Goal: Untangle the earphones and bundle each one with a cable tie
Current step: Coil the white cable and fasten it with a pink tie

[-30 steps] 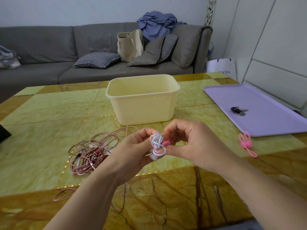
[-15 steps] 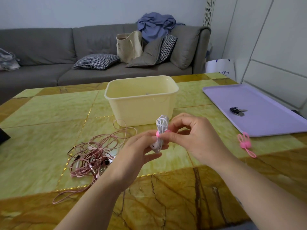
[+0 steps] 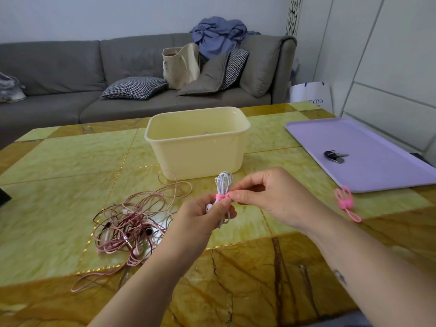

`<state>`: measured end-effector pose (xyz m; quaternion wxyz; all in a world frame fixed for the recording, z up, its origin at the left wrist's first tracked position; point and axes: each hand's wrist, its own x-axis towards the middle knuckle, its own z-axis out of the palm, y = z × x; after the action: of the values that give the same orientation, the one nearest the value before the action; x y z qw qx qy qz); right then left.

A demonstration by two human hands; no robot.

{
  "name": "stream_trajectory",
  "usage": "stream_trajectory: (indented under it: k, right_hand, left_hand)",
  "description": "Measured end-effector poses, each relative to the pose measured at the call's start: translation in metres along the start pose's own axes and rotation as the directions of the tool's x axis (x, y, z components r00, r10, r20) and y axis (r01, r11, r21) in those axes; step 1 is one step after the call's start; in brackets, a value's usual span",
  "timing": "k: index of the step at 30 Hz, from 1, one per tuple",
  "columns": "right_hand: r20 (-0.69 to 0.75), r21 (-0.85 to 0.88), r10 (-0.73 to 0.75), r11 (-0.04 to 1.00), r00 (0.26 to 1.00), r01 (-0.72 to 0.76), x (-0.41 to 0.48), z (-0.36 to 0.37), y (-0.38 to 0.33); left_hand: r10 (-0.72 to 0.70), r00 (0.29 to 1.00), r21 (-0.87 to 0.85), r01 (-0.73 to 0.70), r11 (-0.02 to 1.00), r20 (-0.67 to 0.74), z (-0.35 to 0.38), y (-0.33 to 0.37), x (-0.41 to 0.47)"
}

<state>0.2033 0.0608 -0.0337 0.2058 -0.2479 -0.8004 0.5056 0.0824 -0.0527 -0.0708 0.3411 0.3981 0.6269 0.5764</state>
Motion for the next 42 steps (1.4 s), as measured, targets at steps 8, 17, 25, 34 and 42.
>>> stream_trajectory:
  k: [8,17,25,34,42]
  right_hand:
    - [-0.105,-0.053,-0.047,0.998,0.993,0.042,-0.001,0.01,0.001]
    - [-0.138,-0.003,-0.107,0.994,0.985,0.108,-0.001,0.021,-0.004]
    - [-0.176,0.103,-0.132,0.983,0.976,0.151,0.002,0.021,-0.011]
    - [-0.192,0.281,-0.054,0.954,0.98,0.108,0.001,0.022,-0.007]
    - [-0.22,0.249,-0.162,0.944,0.962,0.216,0.003,0.027,-0.005]
  left_hand:
    - [-0.089,0.993,-0.069,0.094,0.993,0.077,-0.006,0.002,0.002]
    - [-0.187,0.98,-0.461,0.139,0.876,-0.06,0.006,0.005,0.005]
    - [-0.084,0.988,-0.496,0.009,0.868,-0.129,-0.01,0.013,0.011]
    - [-0.022,1.0,-0.461,0.017,0.887,-0.004,-0.005,0.014,0.004]
    - [-0.071,0.997,-0.499,0.067,0.864,0.011,-0.002,0.013,0.003]
